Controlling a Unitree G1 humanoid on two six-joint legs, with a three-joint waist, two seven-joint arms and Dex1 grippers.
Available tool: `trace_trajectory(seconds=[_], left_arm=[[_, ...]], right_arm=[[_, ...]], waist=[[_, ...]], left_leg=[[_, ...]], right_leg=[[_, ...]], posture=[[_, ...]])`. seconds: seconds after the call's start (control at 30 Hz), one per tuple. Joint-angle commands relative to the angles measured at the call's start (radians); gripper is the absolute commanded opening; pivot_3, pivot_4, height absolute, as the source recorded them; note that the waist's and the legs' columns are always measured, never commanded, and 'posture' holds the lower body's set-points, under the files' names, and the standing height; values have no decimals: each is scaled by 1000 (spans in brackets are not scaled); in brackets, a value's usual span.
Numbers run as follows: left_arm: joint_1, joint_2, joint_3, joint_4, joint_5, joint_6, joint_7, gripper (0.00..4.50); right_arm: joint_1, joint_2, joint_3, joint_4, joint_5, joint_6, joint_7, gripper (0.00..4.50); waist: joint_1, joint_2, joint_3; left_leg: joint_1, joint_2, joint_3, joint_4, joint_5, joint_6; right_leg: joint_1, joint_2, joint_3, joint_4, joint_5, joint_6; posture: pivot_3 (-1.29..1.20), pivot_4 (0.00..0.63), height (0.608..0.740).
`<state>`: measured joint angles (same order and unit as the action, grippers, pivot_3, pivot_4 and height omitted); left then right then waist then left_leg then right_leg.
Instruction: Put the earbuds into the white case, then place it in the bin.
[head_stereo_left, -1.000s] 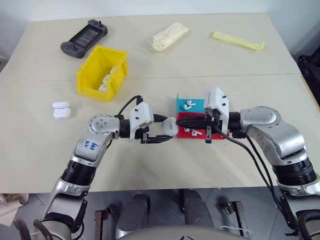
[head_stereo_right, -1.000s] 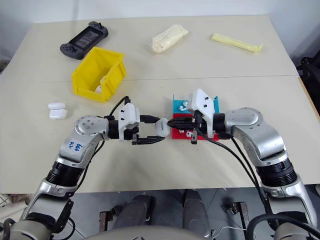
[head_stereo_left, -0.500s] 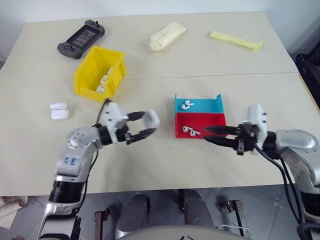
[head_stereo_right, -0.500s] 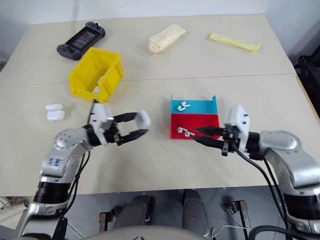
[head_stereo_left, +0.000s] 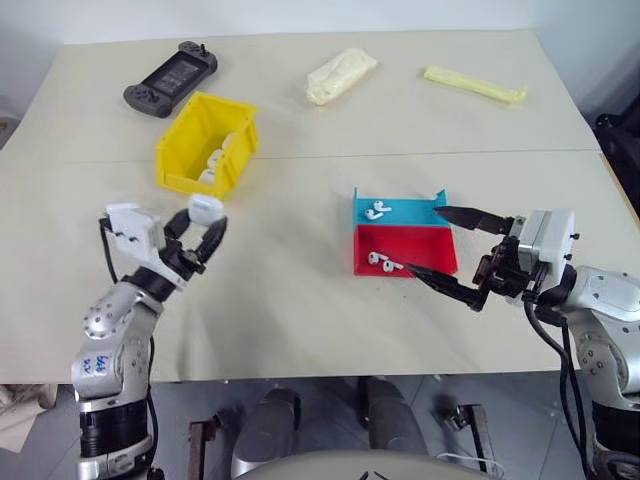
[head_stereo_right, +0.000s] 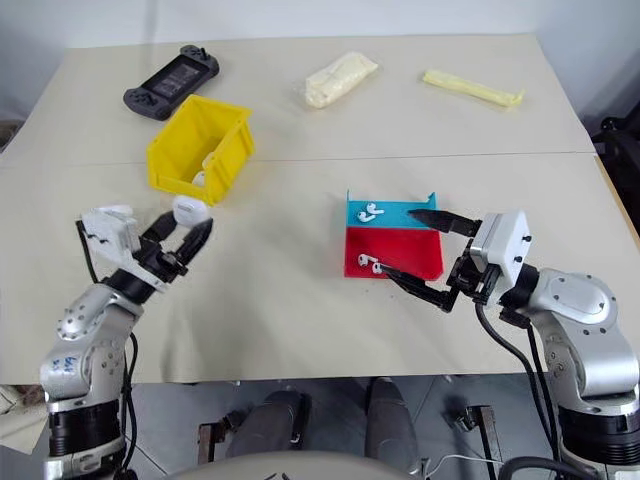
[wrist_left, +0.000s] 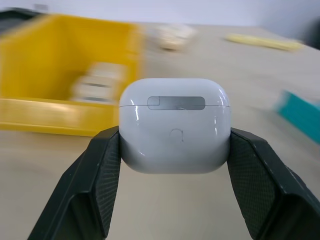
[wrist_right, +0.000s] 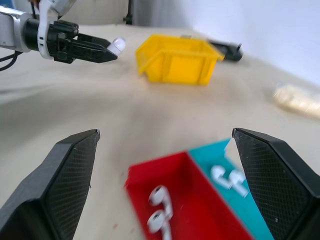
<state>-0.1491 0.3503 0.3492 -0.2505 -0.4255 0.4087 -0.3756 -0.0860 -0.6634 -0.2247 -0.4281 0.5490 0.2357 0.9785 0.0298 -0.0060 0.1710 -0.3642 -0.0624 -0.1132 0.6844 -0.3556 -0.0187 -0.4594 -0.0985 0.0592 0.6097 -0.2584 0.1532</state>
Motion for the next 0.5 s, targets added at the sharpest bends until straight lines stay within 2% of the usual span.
trace_trajectory(seconds=[0.03, 0.1, 0.23, 0.4, 0.5], left_arm=[[-161, 51, -10, 87, 37, -3, 39, 2774], [-257, 71, -27, 170, 63, -10, 53, 2774], [-482, 99, -78, 460, 153, -94, 68, 2774], [-650, 116, -116, 740, 242, -200, 105, 2774], [-694, 122, -126, 828, 260, -242, 99, 2774]], right_arm=[[0, -7, -22, 8, -10, -32, -13, 4468], [-4, -5, -19, 14, -11, -29, -22, 4468], [-11, -2, -8, 17, -15, -30, -36, 4468], [-10, -2, -4, 8, -16, -33, -48, 4468], [-8, -2, -5, 2, -15, -33, -56, 4468]], waist=[[2, 0, 0], [1, -1, 0], [-4, -1, 0], [-18, -1, 0], [-19, -2, 0]], left_leg=[[0, 0, 0, 0, 0, 0], [-1, -5, 1, 0, 0, 0], [-1, -5, 2, 0, 0, 0], [-2, -5, 2, -1, 0, 0], [-2, -5, 2, -1, 0, 0]], right_leg=[[0, 0, 0, 1, 0, 0], [0, 0, -1, 1, 0, 0], [0, 0, -1, 2, 0, 0], [-2, 0, -1, 2, 0, 0], [-3, 0, -1, 2, 0, 0]], posture=[[0, 150, 740], [0, 150, 740], [0, 150, 740], [0, 150, 740], [0, 150, 740]])
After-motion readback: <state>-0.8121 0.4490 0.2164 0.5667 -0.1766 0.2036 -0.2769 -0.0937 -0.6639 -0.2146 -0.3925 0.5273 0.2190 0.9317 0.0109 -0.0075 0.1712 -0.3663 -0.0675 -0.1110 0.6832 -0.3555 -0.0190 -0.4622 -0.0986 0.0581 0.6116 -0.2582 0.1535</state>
